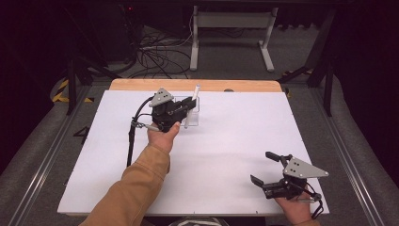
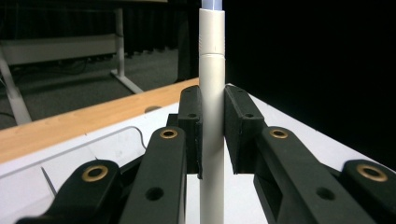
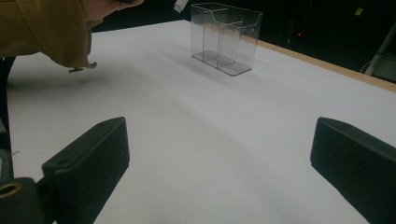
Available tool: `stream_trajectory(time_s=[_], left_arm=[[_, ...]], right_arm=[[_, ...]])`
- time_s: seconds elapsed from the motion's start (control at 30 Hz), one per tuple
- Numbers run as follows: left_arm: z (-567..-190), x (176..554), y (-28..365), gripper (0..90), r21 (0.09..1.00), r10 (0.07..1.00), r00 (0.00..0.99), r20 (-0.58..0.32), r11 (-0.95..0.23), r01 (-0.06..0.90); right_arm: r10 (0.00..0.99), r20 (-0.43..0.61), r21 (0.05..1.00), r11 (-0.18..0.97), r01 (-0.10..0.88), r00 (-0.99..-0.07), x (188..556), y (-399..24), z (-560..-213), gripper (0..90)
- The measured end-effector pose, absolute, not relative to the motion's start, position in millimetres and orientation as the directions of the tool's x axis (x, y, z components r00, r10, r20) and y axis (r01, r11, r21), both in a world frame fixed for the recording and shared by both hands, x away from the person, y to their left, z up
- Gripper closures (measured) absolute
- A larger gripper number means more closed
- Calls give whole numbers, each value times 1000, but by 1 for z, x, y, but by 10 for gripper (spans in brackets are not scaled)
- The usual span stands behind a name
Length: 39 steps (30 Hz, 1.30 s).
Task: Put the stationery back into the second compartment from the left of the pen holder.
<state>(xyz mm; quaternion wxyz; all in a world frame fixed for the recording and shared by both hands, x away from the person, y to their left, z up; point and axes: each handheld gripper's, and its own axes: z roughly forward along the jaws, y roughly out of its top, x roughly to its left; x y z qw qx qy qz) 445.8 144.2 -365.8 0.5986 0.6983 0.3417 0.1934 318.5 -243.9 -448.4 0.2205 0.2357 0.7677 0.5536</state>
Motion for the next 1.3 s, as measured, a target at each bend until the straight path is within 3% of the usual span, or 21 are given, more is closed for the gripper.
stream_trajectory(time_s=[0.67,1.3], left_arm=[[-358,465,149,785,982,735,672,-91,-47,185],[-367,498,156,785,981,788,608,-95,-30,193]], right_arm=[[602,-74,953,276,121,-795,319,-244,-449,50],[590,-67,954,274,122,-805,318,-243,-449,50]])
